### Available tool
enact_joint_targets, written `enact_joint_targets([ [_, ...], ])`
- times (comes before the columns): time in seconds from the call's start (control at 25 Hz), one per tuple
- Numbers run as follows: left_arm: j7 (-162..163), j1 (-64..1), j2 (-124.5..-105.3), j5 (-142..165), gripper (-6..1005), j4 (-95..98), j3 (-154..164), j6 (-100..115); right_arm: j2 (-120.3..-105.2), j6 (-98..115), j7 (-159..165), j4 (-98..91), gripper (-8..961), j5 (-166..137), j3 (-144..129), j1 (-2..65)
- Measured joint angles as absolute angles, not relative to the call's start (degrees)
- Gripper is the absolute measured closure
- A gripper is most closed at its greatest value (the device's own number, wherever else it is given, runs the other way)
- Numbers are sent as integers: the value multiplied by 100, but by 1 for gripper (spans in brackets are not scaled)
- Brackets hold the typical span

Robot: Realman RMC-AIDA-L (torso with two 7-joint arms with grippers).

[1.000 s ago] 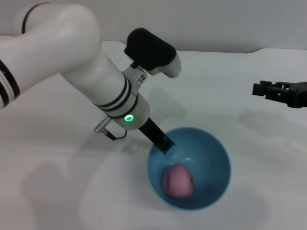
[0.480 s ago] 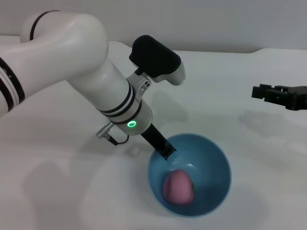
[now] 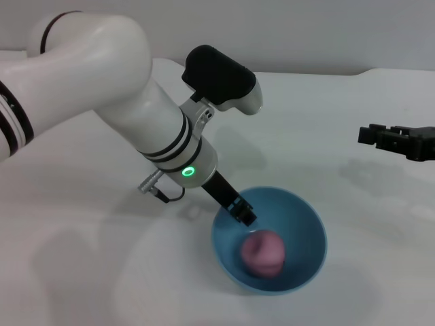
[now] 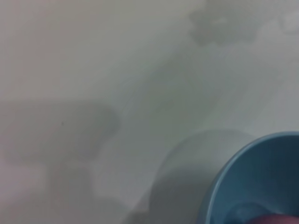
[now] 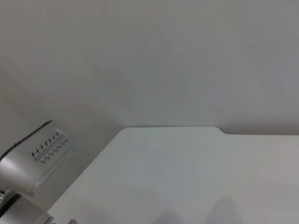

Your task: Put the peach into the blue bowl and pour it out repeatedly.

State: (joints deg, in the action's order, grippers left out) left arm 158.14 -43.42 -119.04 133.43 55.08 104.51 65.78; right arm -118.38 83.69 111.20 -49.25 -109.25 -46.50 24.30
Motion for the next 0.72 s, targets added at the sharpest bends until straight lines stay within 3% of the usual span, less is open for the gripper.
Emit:
enact_joint_targets([
  [0.28,15577,-4223,-11836,13247,438,5599,9494,6628,-11838,8341,11022,-4813,595,-10924,-4619,2402],
  [0.52,14417,-3792,-11804,12245,293,5405,7739,6545,-11841,8163,10680,-4640,595,-10884,-4543,2340],
  [0.72,13216,-3357,-11800,10587,299,4660,6145,6476,-11840,7796,10668,-4114,595,-10757,-3756,2336],
])
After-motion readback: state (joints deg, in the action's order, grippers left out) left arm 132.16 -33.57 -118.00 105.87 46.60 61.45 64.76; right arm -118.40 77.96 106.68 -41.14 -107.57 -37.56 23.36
